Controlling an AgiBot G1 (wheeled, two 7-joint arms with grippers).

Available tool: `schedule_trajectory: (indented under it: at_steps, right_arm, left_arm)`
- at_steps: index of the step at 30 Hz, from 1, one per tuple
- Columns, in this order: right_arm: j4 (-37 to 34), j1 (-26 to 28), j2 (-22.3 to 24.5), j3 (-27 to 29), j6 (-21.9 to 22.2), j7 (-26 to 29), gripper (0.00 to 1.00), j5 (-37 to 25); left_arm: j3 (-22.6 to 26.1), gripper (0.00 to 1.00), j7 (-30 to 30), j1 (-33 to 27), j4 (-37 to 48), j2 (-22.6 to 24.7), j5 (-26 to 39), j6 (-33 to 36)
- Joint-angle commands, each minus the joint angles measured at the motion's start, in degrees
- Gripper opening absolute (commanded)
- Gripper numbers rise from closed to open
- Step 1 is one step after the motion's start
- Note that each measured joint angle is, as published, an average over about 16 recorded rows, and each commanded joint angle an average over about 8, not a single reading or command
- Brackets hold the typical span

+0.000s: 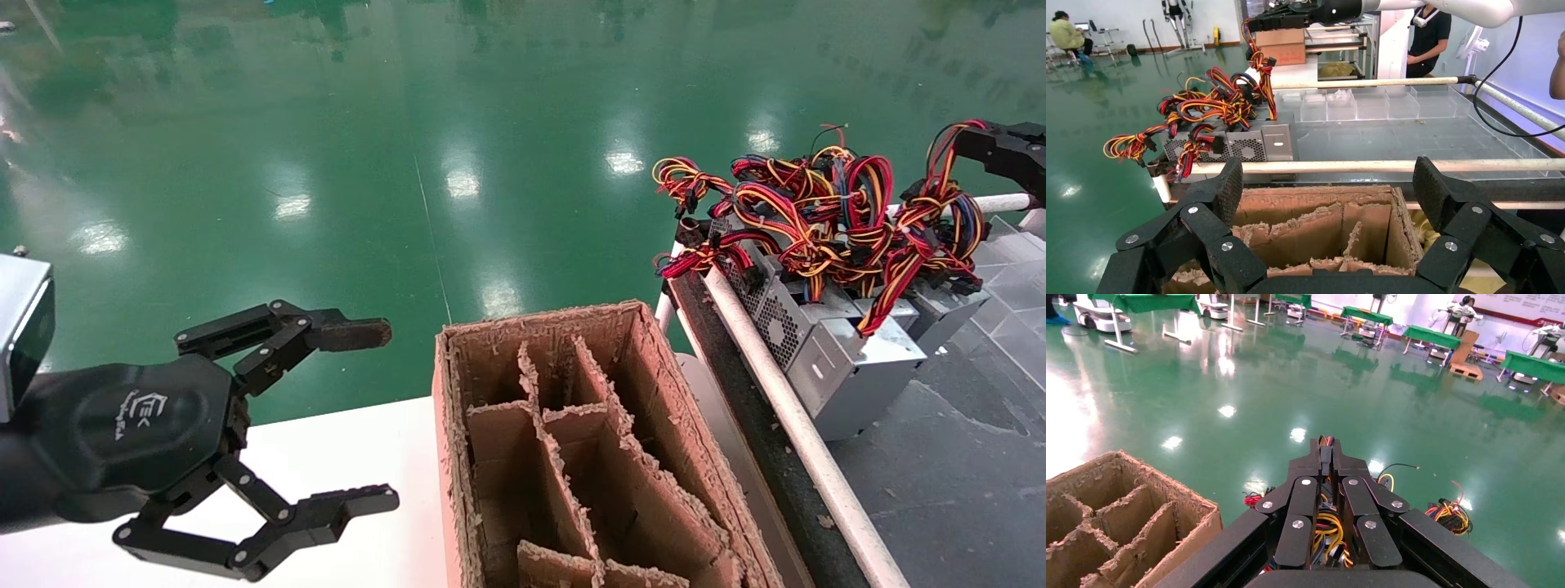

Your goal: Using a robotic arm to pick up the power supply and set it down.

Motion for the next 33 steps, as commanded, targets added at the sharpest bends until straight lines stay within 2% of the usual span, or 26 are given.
schedule_trajectory:
  at_steps: [1, 2, 3, 22, 33]
  right_arm:
    - [-1.1, 0.8, -0.3, -0.3, -0.4, -0.3, 0.87, -0.5]
    - [-1.6, 1.1, -0.4, -0.5, -0.7, -0.5, 0.96, -0.7]
    - [-2.0, 1.4, -0.5, -0.6, -0.9, -0.6, 1.00, -0.8]
    - [-7.2, 4.0, -1.8, -0.7, -3.9, -3.6, 1.00, -0.8]
    - [0.1, 0.0, -2.5, -0.7, -4.1, -1.7, 1.00, 1.9]
  left_arm:
    - [0.0, 1.00, 0.0, 0.0, 0.0, 0.0, 0.0, 0.0]
    - [0.0, 1.00, 0.0, 0.0, 0.0, 0.0, 0.0, 0.0]
    - [0.0, 1.00, 0.0, 0.0, 0.0, 0.0, 0.0, 0.0]
    - [0.0, 1.00, 0.0, 0.0, 0.0, 0.0, 0.0, 0.0]
    - [0.0, 1.00, 0.0, 0.0, 0.0, 0.0, 0.0, 0.0]
